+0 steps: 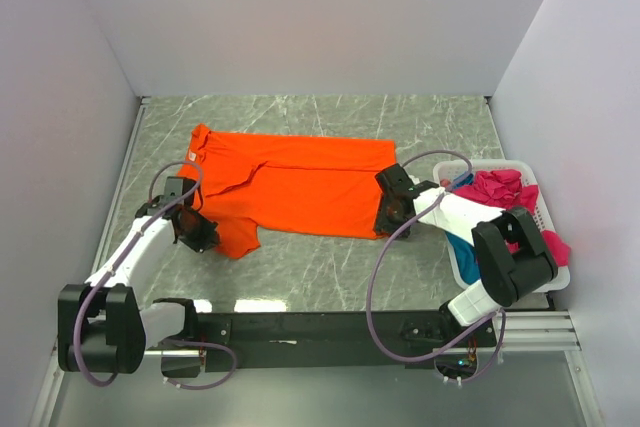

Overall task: Fold and stack the t-shirts
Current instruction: Fold the tshirt

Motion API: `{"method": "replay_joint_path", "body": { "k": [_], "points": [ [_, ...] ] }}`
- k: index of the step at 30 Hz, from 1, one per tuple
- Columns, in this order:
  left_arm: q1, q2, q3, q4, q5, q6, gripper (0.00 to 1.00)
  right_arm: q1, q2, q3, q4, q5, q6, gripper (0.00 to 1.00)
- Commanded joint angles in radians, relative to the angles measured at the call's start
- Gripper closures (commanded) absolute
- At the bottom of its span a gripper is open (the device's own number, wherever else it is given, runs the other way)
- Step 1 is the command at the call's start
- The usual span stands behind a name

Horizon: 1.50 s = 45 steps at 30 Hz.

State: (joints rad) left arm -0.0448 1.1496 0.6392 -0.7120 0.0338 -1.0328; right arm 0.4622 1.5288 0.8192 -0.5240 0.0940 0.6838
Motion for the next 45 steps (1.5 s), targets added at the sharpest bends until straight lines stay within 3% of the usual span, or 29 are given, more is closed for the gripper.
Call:
{"method": "replay_joint_path", "body": {
  "k": [1, 5, 6, 9, 14, 21, 36, 45],
  "points": [
    [0.000, -0.031, 0.045, 0.020, 0.011, 0.023, 0.99, -0.002, 0.013, 0.009, 0.032, 0.027, 0.020, 0.54],
    [0.000, -0.044, 0.056, 0.025, 0.043, 0.028, 0.99, -0.002, -0.001, 0.003, 0.018, 0.030, 0.026, 0.65],
    [0.000, -0.051, 0.057, 0.031, 0.046, 0.028, 0.99, -0.002, -0.012, 0.005, 0.009, 0.032, 0.026, 0.74],
    [0.000, -0.054, 0.066, 0.043, 0.040, 0.014, 0.99, 0.000, -0.022, 0.021, 0.001, 0.032, 0.007, 0.85],
    [0.000, -0.007, 0.108, 0.077, 0.097, 0.010, 0.99, 0.000, 0.004, 0.084, -0.011, -0.016, -0.023, 0.94],
    [0.013, 0.045, 0.189, 0.105, 0.129, 0.013, 0.99, 0.001, 0.045, 0.196, -0.076, 0.010, -0.064, 0.99],
    [0.089, 0.159, 0.422, 0.140, 0.143, 0.069, 0.99, -0.043, 0.131, 0.422, -0.156, 0.030, -0.122, 0.99],
    [0.106, 0.193, 0.482, 0.235, 0.127, 0.091, 0.99, -0.088, 0.188, 0.541, -0.186, 0.026, -0.159, 0.99]
  ]
}}
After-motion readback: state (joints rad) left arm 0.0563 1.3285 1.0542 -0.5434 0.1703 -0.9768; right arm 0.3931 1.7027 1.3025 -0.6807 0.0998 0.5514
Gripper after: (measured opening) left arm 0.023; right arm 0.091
